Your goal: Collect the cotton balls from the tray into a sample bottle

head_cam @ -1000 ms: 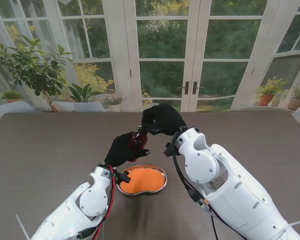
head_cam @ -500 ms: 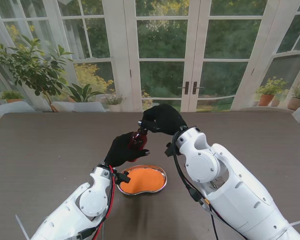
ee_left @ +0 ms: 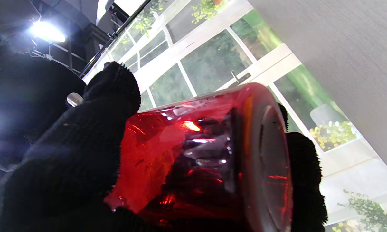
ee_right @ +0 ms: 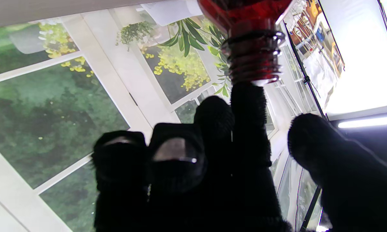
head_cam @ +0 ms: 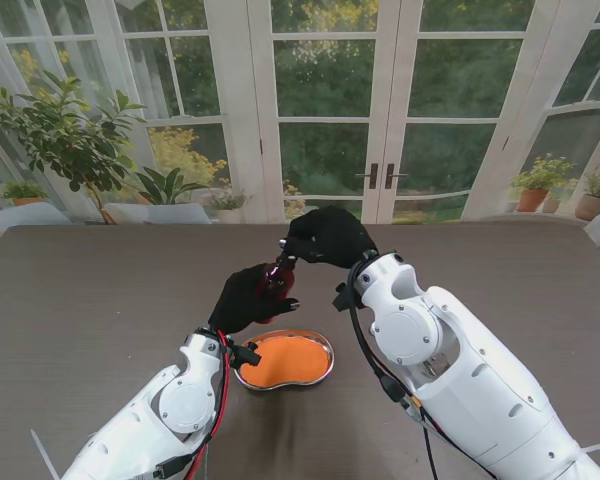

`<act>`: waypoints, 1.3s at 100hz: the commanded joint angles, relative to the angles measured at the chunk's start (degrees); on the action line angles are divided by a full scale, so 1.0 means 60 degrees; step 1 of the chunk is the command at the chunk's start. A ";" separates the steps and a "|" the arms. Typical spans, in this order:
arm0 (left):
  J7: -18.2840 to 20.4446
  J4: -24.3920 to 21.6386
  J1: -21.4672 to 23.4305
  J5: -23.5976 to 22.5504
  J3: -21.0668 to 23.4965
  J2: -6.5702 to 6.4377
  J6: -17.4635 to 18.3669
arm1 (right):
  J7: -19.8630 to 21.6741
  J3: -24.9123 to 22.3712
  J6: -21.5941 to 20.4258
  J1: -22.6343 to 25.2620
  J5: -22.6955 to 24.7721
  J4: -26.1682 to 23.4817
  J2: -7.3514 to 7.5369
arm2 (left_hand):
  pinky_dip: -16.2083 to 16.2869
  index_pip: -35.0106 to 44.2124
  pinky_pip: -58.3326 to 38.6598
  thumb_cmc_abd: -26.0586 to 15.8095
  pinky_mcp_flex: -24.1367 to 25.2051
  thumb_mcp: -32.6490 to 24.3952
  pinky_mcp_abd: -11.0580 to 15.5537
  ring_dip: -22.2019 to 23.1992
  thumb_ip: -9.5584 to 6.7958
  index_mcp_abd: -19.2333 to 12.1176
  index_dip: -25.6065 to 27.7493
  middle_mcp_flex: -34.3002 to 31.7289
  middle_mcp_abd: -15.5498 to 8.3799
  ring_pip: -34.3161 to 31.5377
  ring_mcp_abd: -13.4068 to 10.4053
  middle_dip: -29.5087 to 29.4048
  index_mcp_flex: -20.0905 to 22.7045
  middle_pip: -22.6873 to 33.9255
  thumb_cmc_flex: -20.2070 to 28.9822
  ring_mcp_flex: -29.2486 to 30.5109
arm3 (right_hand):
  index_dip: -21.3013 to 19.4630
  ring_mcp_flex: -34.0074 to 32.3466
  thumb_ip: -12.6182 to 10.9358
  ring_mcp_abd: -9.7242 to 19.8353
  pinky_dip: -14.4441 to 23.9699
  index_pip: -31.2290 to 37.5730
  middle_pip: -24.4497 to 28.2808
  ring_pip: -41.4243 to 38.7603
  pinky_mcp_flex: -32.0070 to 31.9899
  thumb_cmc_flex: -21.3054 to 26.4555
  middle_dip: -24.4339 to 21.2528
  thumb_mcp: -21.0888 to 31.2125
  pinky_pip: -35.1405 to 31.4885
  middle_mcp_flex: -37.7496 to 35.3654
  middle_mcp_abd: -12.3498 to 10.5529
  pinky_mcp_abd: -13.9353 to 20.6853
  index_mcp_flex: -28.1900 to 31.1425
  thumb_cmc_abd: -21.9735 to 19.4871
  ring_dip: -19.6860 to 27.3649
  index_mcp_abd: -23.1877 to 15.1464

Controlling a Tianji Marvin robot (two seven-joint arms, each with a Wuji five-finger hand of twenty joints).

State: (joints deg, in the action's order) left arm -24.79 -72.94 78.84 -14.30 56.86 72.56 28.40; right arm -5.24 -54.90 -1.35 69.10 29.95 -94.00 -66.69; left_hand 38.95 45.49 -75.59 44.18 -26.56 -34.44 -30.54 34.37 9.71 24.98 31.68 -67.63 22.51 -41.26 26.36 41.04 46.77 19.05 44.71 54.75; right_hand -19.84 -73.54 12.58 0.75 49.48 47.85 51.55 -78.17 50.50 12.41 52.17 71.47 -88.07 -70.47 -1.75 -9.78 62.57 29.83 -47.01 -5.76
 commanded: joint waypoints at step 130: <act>-0.0008 -0.0146 0.0051 0.0018 0.0121 0.0093 -0.0040 | 0.0362 -0.0009 -0.0325 0.0232 -0.0152 -0.0259 0.0074 | -0.0025 0.0864 0.0265 -0.1818 0.0346 -0.1524 0.0381 0.0098 -0.0100 -0.2448 0.0242 -0.0693 -0.1112 -0.0164 -0.0017 -0.0047 0.1306 0.0086 0.1499 0.0053 | -0.0254 -0.0314 -0.0224 -0.0058 0.0225 -0.0844 -0.0162 0.0191 -0.0212 -0.0462 -0.0106 -0.0366 -0.0502 0.0272 0.0083 -0.0182 -0.0073 -0.0835 0.0073 0.0036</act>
State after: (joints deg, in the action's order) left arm -25.77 -73.33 79.12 -14.37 57.36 72.72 28.21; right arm -3.78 -54.80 -3.40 70.00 29.07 -94.77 -66.17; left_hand 38.95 45.49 -75.59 44.19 -26.56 -34.44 -30.54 34.37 9.71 24.97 31.80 -67.64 22.50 -41.26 26.36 41.04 46.79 19.07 44.71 54.75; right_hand -20.30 -73.54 10.76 0.22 49.54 41.06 50.75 -76.77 49.57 10.90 51.56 69.56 -88.07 -69.71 -1.21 -9.78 61.82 25.42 -46.98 -4.27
